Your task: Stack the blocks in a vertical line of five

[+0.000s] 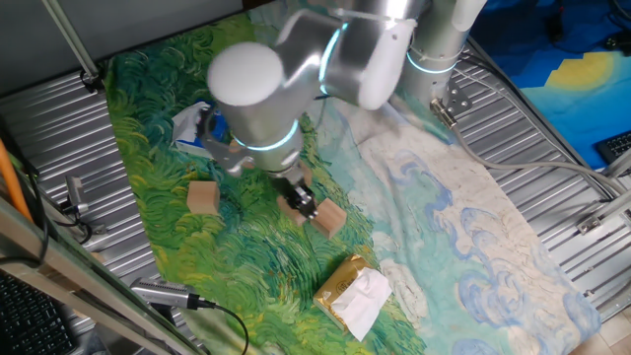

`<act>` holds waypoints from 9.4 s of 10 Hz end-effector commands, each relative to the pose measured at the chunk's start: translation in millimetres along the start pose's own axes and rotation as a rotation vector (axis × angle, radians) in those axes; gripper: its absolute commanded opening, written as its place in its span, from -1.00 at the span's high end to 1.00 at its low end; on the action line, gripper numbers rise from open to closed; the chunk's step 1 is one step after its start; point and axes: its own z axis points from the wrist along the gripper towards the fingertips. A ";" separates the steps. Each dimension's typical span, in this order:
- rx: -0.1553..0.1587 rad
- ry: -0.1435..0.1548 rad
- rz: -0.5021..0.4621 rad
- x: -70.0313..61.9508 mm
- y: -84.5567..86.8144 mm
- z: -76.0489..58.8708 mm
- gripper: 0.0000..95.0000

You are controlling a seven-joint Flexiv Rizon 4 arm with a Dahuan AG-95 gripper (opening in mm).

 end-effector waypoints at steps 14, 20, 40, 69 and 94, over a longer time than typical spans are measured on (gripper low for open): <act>0.010 -0.004 -0.118 32.0 8.3 11.1 1.00; 0.006 0.010 -0.206 32.0 8.3 11.1 1.00; 0.016 -0.044 -0.094 48.8 30.6 22.2 1.00; 0.020 -0.082 -0.081 47.4 32.2 29.5 1.00; 0.024 -0.041 -0.178 62.3 16.4 -18.1 -0.60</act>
